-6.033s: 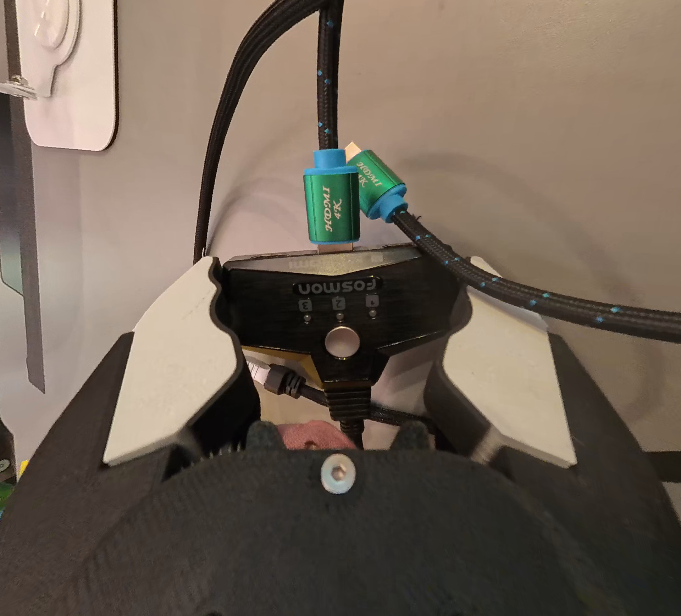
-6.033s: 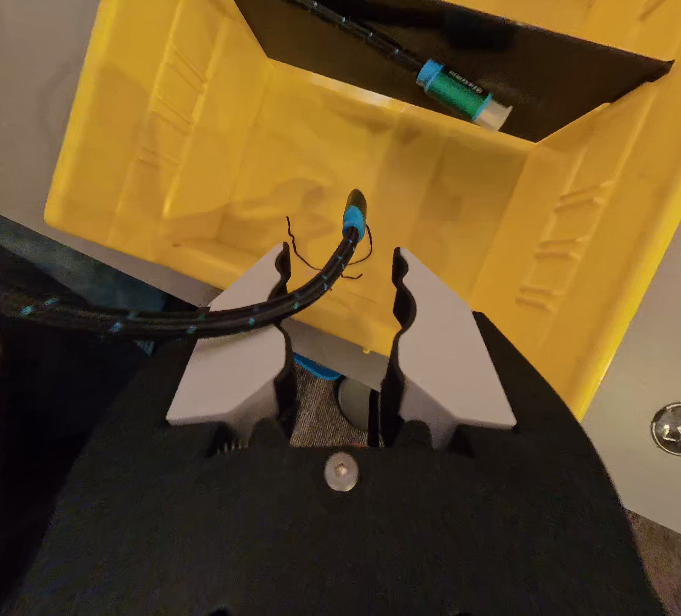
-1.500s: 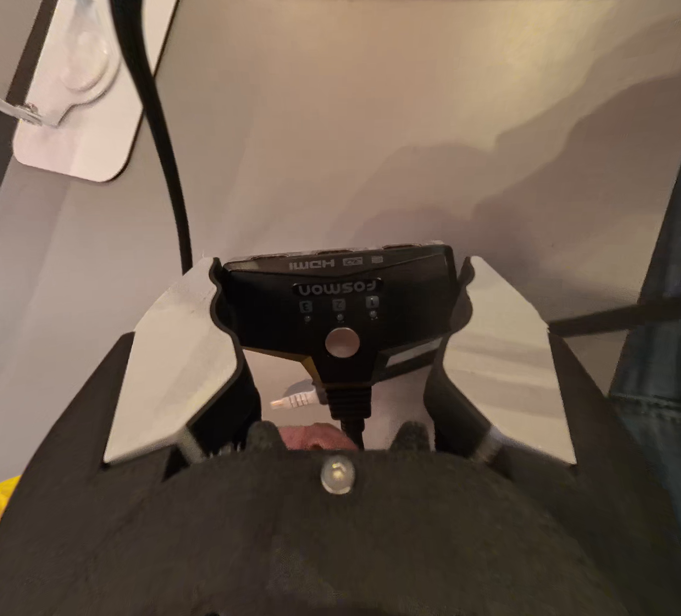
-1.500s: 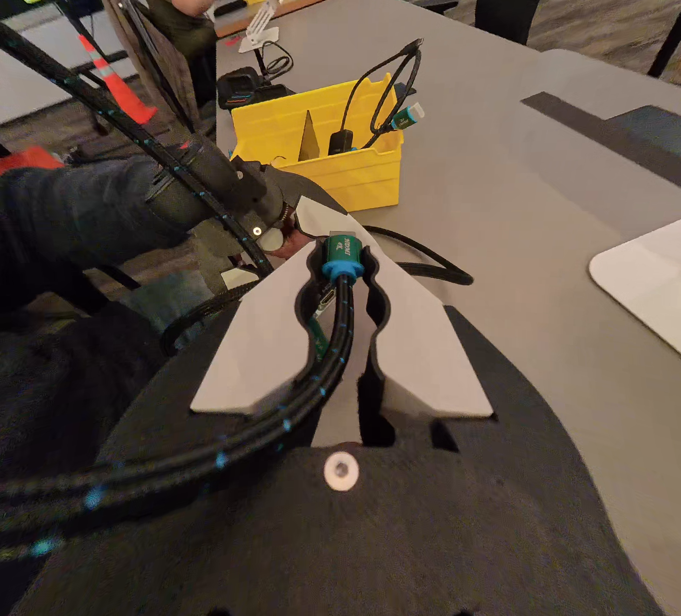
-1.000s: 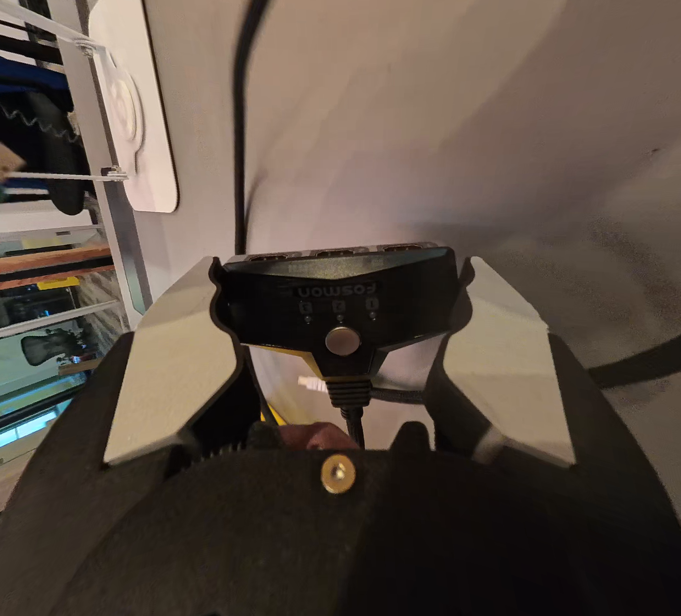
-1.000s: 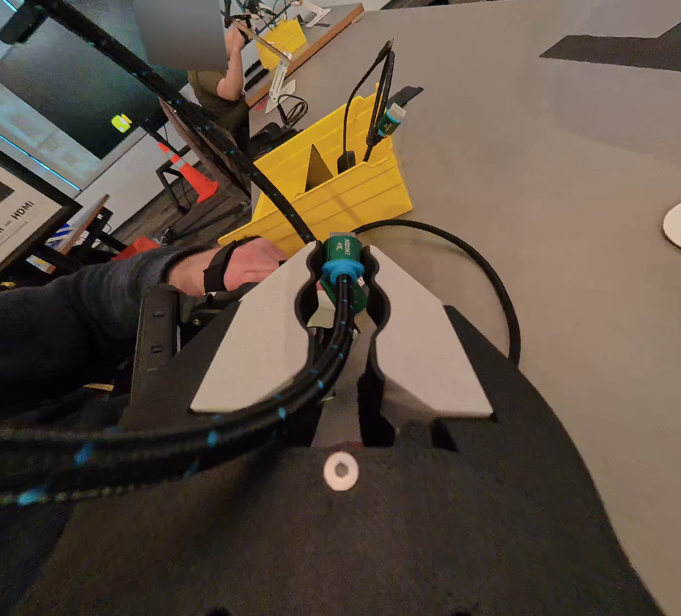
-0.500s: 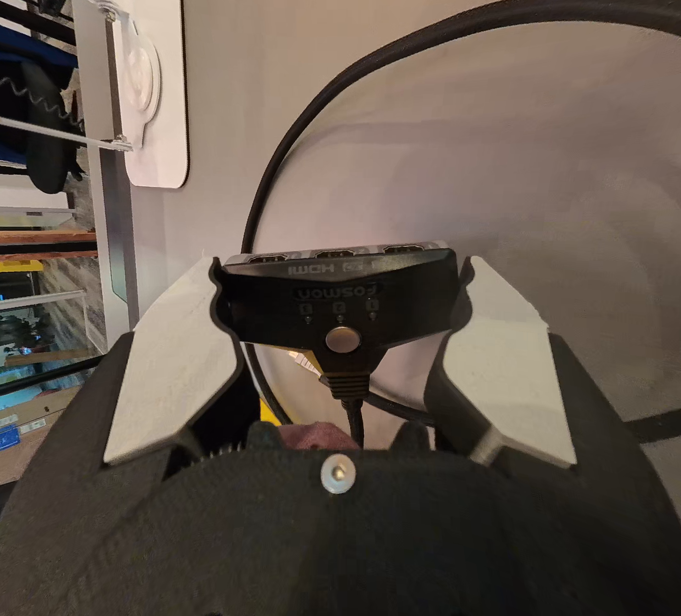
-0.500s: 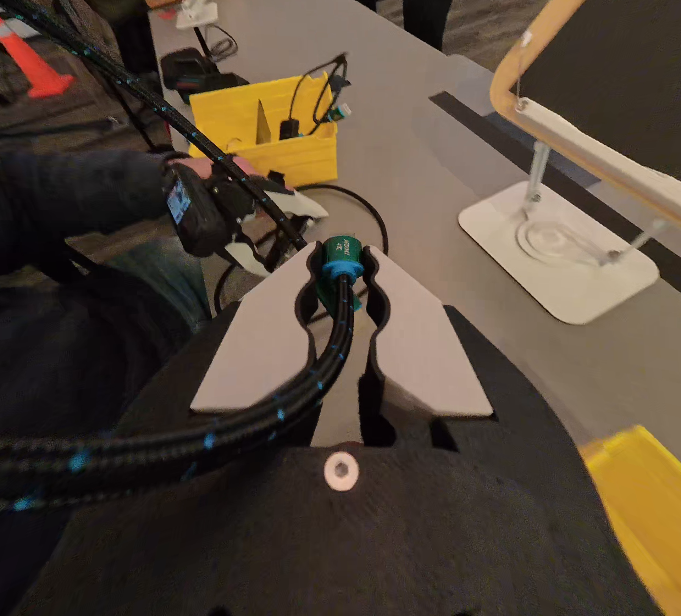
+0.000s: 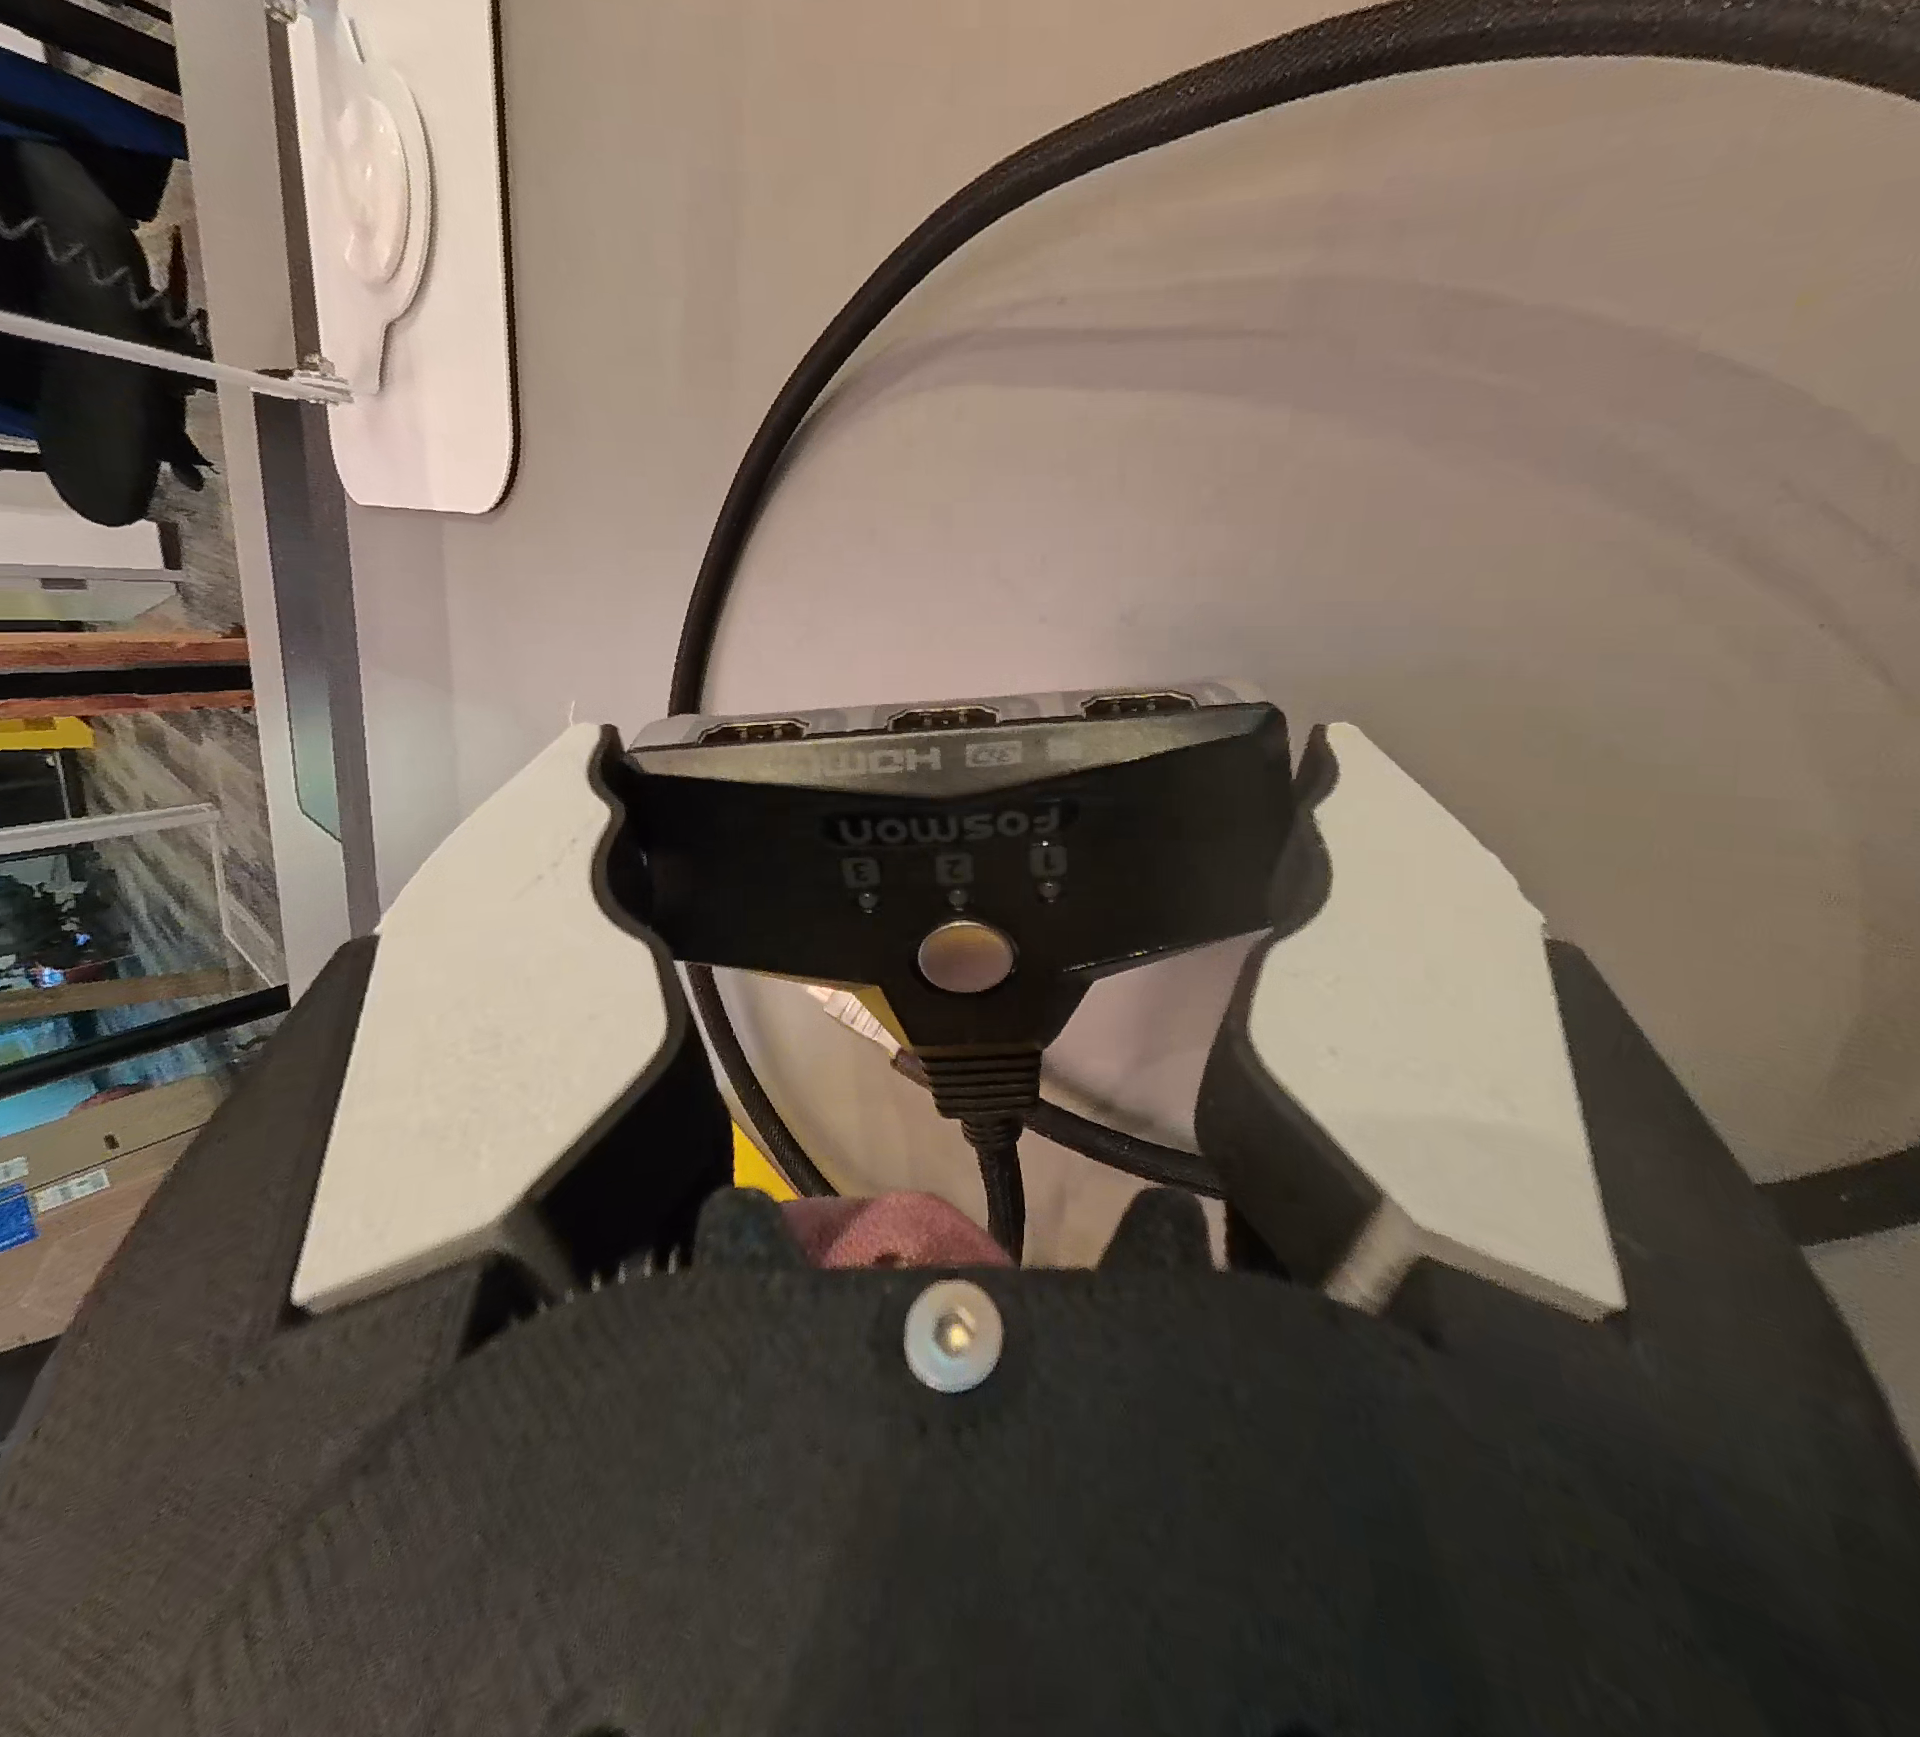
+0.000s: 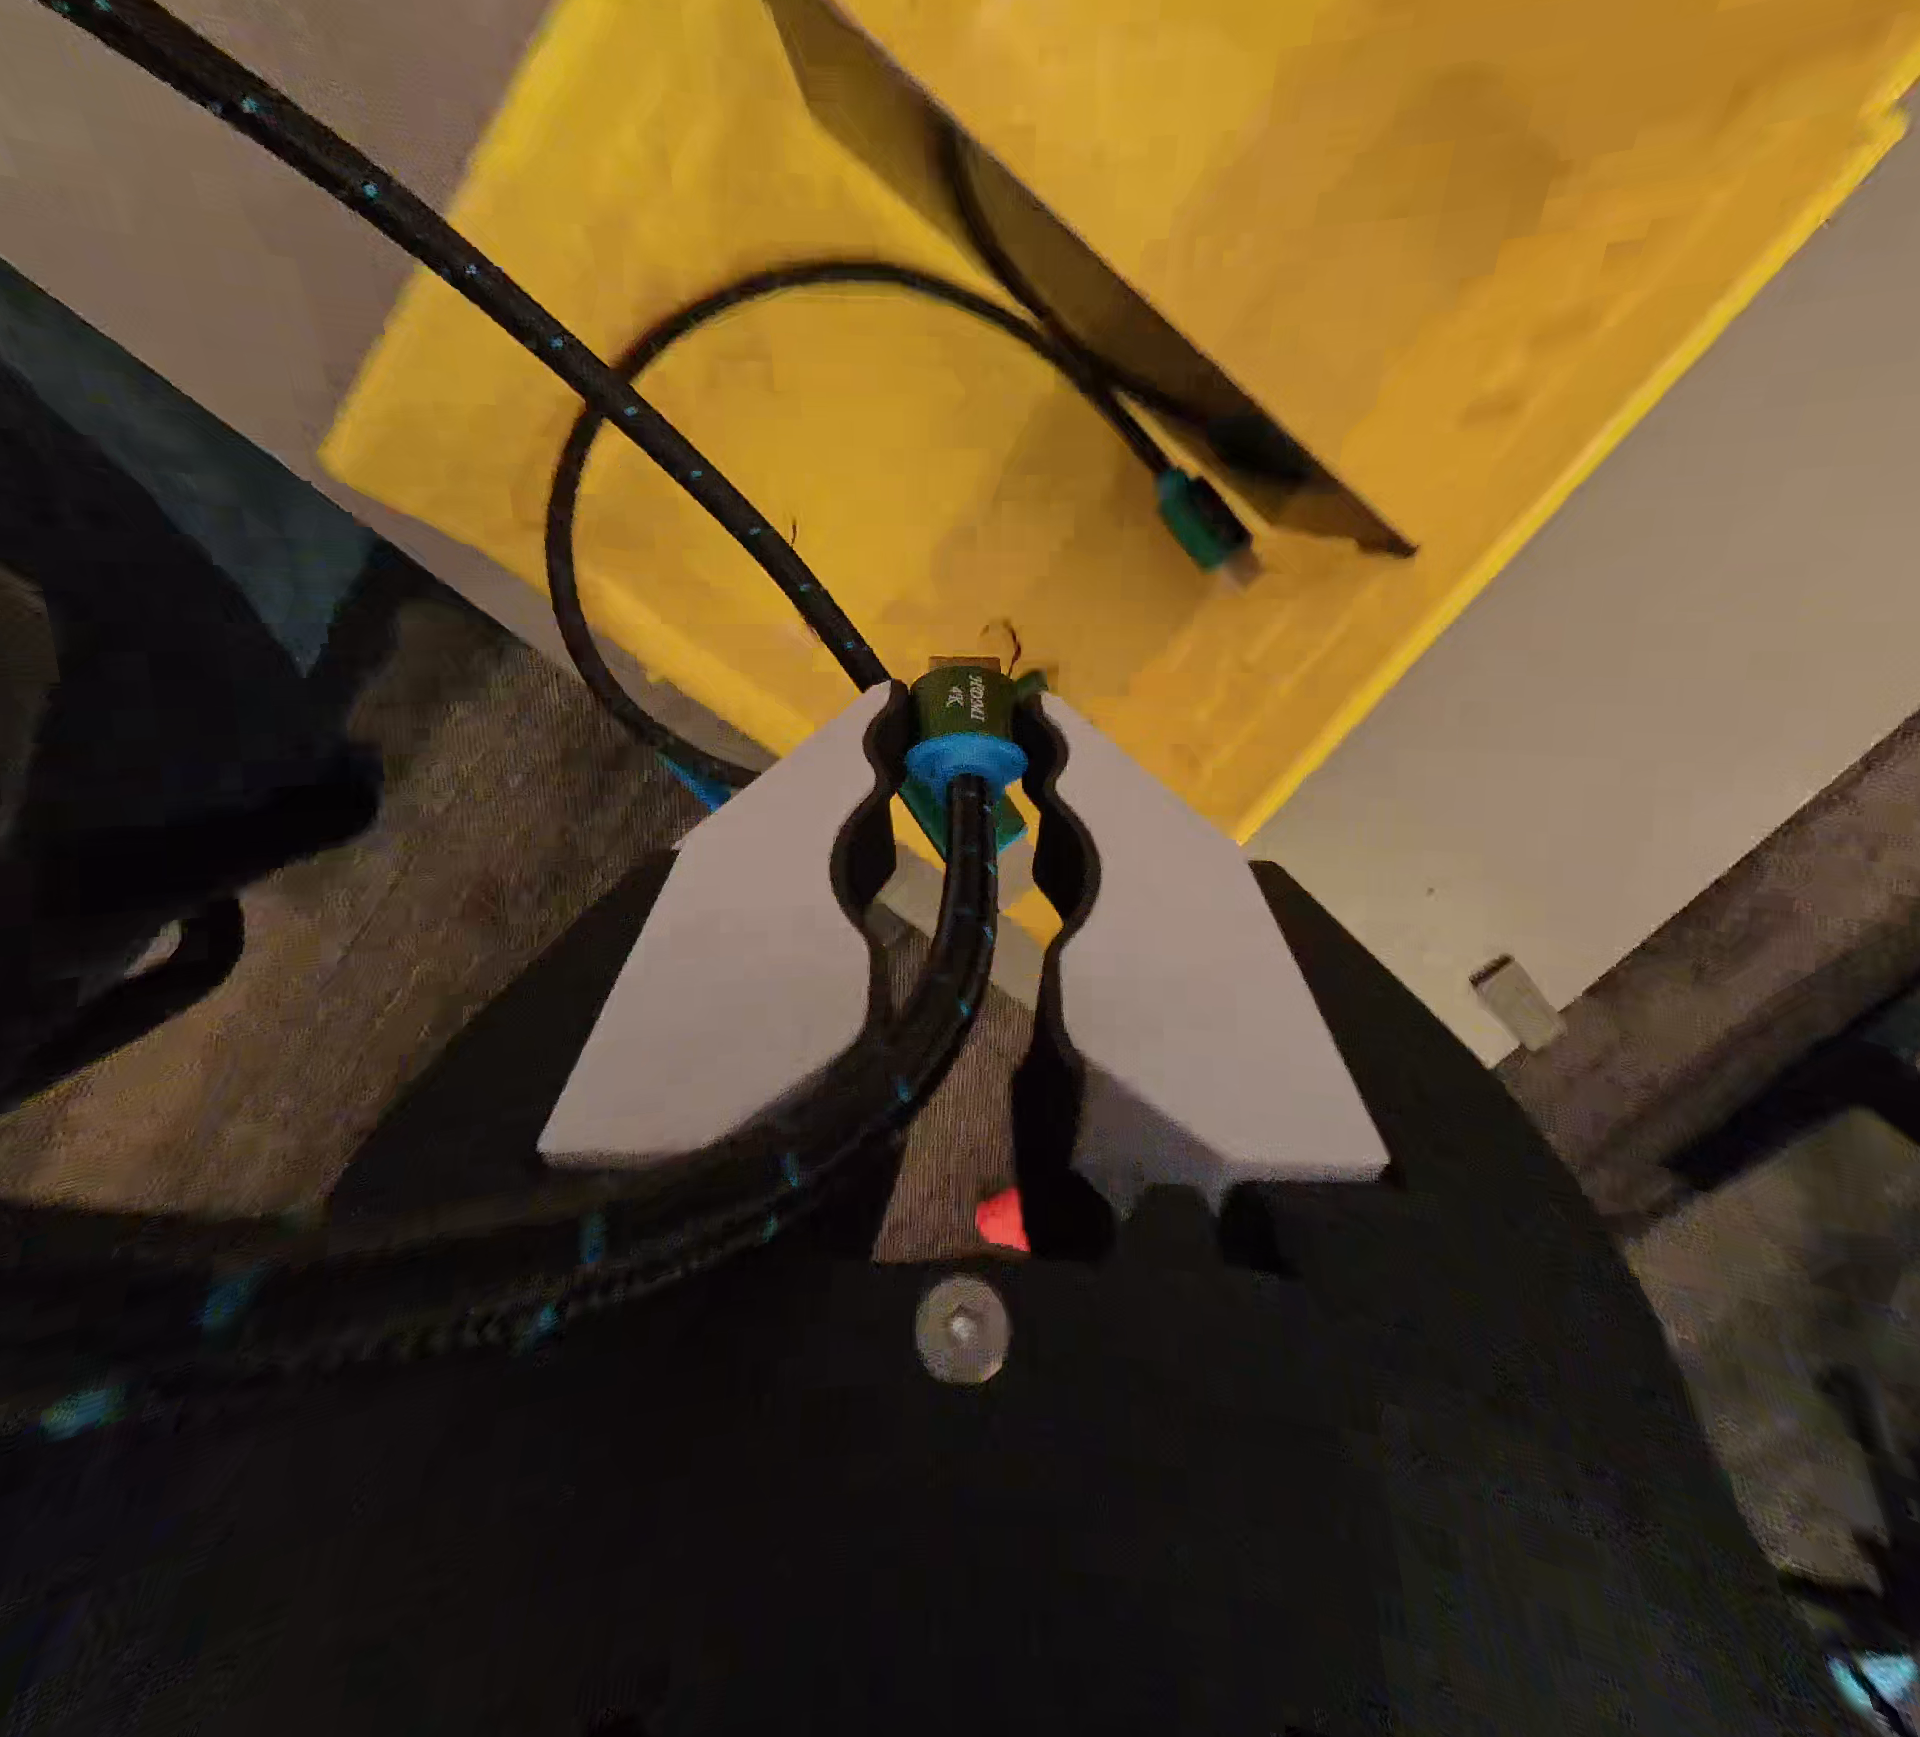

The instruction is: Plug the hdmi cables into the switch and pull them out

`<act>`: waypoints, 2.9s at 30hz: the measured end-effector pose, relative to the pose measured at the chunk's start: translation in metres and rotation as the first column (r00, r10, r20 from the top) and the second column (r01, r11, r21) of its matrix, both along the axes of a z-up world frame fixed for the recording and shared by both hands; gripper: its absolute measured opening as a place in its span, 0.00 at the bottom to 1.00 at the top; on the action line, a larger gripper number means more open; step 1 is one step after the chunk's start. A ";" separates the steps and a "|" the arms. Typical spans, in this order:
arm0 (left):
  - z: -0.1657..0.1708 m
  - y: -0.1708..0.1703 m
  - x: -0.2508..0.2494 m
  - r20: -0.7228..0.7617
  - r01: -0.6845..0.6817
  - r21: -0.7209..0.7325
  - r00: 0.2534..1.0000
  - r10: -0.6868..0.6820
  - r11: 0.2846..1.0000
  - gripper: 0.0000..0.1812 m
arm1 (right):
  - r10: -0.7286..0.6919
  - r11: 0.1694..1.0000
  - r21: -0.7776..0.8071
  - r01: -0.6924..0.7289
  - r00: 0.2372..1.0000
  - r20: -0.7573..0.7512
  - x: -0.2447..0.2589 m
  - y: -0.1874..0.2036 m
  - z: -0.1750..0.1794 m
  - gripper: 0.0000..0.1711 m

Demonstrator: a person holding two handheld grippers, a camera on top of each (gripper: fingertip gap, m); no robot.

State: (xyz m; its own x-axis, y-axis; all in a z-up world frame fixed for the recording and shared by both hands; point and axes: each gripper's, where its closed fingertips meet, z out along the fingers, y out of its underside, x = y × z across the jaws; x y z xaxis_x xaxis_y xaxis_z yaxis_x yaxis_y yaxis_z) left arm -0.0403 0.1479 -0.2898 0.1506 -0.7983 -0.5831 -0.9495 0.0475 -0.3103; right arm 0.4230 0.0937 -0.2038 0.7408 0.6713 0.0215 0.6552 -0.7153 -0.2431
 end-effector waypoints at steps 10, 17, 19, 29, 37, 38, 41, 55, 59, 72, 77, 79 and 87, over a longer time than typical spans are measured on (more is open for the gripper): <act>-0.005 -0.005 -0.002 -0.021 0.002 -0.026 1.000 -0.003 1.000 0.64 | 0.096 0.926 -0.376 -0.029 0.982 0.160 0.011 -0.009 -0.064 0.13; -0.005 -0.002 -0.005 -0.012 -0.005 -0.032 1.000 0.004 0.999 0.64 | 0.126 0.936 -0.348 -0.047 0.970 0.207 0.013 0.003 -0.042 0.36; -0.003 -0.002 -0.005 -0.003 -0.006 -0.031 1.000 0.006 1.000 0.64 | 0.113 0.955 -0.293 -0.048 0.972 0.207 0.012 0.008 -0.026 0.38; 0.041 0.009 0.008 0.130 0.004 0.140 0.991 -0.022 0.990 0.64 | 0.440 0.891 0.251 -0.378 0.855 -0.273 -0.222 0.015 0.050 0.37; 0.071 -0.003 0.027 0.012 0.119 0.353 0.991 -0.131 0.928 0.64 | 0.526 0.847 0.267 -0.459 0.657 -0.541 -0.382 0.020 0.033 0.40; 0.072 -0.004 0.029 0.000 0.125 0.361 0.991 -0.134 0.924 0.64 | 0.521 0.846 0.247 -0.472 0.637 -0.568 -0.395 0.020 0.029 0.39; 0.073 -0.008 0.034 -0.024 0.148 0.383 0.988 -0.151 0.912 0.64 | 0.523 0.841 0.209 -0.500 0.648 -0.553 -0.422 0.028 0.007 0.38; 0.065 -0.015 0.014 -0.020 0.124 0.269 0.992 -0.124 0.955 0.66 | 0.420 0.850 0.100 -0.518 0.550 -0.722 -0.445 0.024 -0.018 0.12; 0.062 -0.032 -0.001 0.080 0.067 0.059 0.994 -0.071 0.996 0.71 | 0.372 0.877 0.099 -0.470 0.535 -0.759 -0.433 0.032 -0.009 0.12; -0.013 -0.076 -0.009 -0.062 0.102 -0.114 0.992 -0.110 0.988 0.59 | 0.332 0.833 -0.093 -0.546 0.627 -0.704 -0.388 0.006 -0.036 0.12; -0.016 -0.077 -0.007 -0.064 0.109 -0.116 0.991 -0.117 0.987 0.56 | 0.320 0.843 -0.194 -0.502 0.756 -0.571 -0.367 0.013 -0.074 0.13; -0.012 -0.077 -0.005 -0.047 0.106 -0.101 0.993 -0.111 0.989 0.54 | 0.327 0.855 -0.196 -0.480 0.793 -0.514 -0.362 0.018 -0.082 0.17; 0.054 -0.060 -0.038 0.028 -0.018 0.061 0.999 0.017 0.998 0.33 | 0.363 0.878 -0.106 -0.467 0.793 -0.489 -0.360 0.027 -0.073 0.27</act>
